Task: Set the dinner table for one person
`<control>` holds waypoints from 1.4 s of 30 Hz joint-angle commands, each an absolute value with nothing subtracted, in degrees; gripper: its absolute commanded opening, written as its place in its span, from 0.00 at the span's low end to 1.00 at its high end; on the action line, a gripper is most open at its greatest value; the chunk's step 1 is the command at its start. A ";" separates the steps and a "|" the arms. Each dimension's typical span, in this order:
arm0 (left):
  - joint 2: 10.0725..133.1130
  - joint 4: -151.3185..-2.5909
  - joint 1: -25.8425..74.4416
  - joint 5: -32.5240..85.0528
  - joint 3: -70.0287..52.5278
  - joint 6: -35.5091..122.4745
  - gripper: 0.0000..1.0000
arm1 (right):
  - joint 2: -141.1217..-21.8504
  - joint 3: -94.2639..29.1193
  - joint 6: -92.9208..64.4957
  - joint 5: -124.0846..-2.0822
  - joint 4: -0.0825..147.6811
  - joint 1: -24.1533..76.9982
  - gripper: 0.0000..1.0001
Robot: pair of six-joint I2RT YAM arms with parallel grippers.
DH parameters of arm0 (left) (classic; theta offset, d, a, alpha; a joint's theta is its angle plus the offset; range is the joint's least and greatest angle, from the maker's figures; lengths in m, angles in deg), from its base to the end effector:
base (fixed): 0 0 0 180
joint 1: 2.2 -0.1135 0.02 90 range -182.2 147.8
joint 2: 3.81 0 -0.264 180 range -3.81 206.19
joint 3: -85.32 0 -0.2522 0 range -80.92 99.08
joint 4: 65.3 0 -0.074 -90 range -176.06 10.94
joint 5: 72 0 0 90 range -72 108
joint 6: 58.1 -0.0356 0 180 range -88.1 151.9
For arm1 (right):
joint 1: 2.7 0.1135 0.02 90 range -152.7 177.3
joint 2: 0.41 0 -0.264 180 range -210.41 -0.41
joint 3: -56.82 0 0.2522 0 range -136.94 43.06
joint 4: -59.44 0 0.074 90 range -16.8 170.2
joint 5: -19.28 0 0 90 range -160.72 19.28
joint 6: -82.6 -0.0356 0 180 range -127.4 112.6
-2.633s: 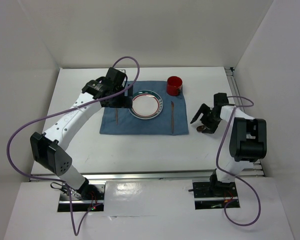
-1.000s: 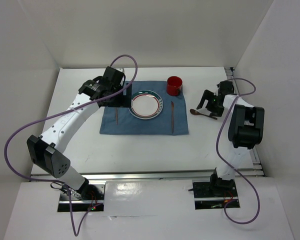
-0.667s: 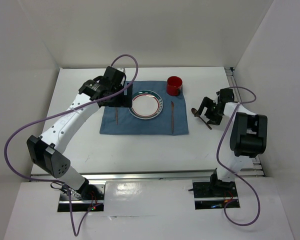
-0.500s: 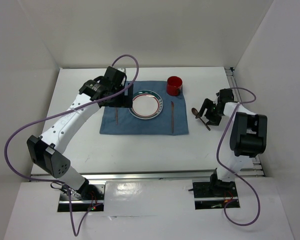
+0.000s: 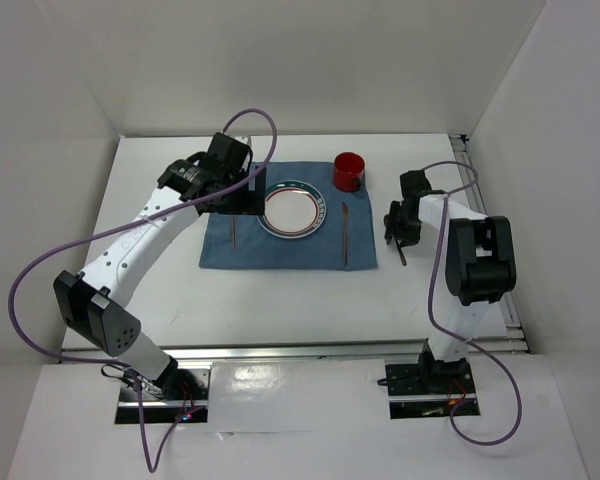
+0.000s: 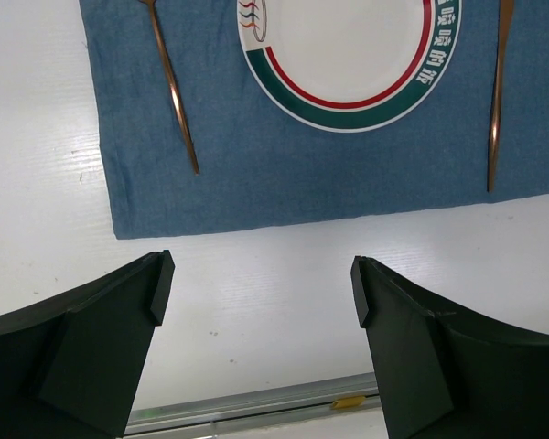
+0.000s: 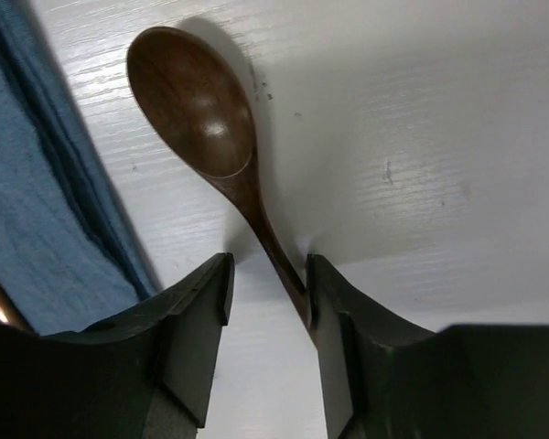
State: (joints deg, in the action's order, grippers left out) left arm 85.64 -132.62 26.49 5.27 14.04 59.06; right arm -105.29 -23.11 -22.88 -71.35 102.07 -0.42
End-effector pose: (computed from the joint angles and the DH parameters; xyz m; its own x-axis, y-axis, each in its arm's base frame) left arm 0.2917 -0.1507 0.3799 -0.7353 -0.1052 -0.6696 0.0038 0.9872 -0.1593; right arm 0.3580 0.0139 0.1609 -0.8997 0.2313 -0.3703 0.2122 0.9729 0.0920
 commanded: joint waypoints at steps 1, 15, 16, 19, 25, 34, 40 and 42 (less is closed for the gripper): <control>83.73 -131.97 26.63 5.26 15.06 59.06 0.98 | -107.28 -24.88 -22.60 -79.85 105.20 1.07 0.48; 84.25 -131.97 26.63 5.26 15.06 59.06 0.98 | -101.93 -27.69 -22.17 -73.19 106.51 1.69 0.00; 84.25 -131.97 26.63 5.26 15.06 59.06 0.98 | -101.92 -28.56 -22.16 -71.88 107.04 2.21 0.00; 84.25 -131.97 26.63 5.26 15.58 59.06 0.98 | -100.60 -30.06 -22.16 -66.95 107.65 2.83 0.00; 84.25 -131.97 26.63 5.26 15.58 59.06 0.98 | -101.99 -33.48 -22.16 -62.12 108.18 6.86 0.00; 83.73 -132.50 26.63 4.20 15.58 59.06 0.98 | -108.42 -36.92 -23.92 -60.44 107.14 11.01 0.00; 83.73 -133.02 26.63 3.68 16.11 59.06 0.98 | -112.64 -39.72 -25.06 -62.72 107.22 12.06 0.14; 83.73 -133.55 26.63 3.15 16.11 59.06 0.98 | -113.17 -40.25 -25.06 -63.42 107.83 12.76 0.26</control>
